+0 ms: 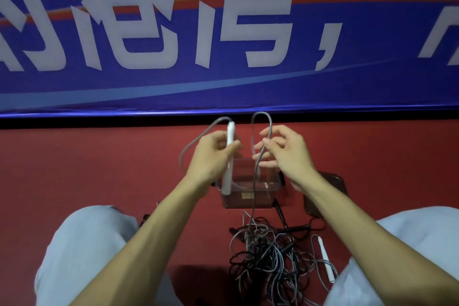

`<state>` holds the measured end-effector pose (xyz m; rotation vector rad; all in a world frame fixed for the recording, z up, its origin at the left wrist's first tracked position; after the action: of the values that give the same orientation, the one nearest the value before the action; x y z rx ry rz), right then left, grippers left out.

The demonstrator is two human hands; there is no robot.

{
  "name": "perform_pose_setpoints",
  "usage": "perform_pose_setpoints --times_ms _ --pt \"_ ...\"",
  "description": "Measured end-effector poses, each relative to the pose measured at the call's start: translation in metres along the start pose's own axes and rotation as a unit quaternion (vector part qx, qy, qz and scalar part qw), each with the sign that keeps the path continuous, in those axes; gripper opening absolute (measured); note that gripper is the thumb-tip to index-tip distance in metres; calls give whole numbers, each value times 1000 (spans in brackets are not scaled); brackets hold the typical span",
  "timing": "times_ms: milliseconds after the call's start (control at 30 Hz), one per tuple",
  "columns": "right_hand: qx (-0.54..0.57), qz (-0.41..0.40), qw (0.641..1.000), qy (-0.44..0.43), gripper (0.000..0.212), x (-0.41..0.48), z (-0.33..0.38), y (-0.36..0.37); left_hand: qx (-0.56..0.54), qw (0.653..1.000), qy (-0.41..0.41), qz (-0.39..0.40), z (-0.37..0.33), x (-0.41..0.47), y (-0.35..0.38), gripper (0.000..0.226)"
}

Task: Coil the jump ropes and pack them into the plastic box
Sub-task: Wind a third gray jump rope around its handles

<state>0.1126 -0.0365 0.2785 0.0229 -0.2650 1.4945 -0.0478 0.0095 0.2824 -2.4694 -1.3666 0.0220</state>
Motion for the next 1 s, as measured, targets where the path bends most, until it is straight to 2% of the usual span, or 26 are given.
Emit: perform_pose_setpoints --times_ms 100,200,433,600,767,900,1000 --pt "42 -18 998 -33 17 -4 15 -5 120 987 -21 107 6 0 27 14" --pt "120 -38 990 -60 15 -5 28 -16 153 978 -23 142 8 -2 40 21" --pt "303 -51 950 -55 12 -6 23 -34 -31 976 -34 213 -1 -10 71 7" --pt "355 -67 932 -24 9 -2 8 -33 -44 988 -33 142 0 -6 58 12" --pt "309 -49 950 -7 7 -1 6 -25 -270 959 -21 83 -8 -8 44 11" --pt "169 -4 984 47 7 -4 2 -11 -376 926 -8 32 -15 -9 26 11" --pt "59 42 995 69 10 -5 -1 4 -440 898 9 17 -20 -10 19 14"
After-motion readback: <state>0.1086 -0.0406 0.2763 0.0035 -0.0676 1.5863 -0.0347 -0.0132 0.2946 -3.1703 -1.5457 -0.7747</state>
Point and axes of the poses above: each hand's wrist, its own x-axis towards the middle knuckle, its own y-axis out of the palm, z = x × y, the point moved 10 cm from there along x, towards the middle knuckle, and after that the axes turned 15 degrees about z, right-handed, at the moved point
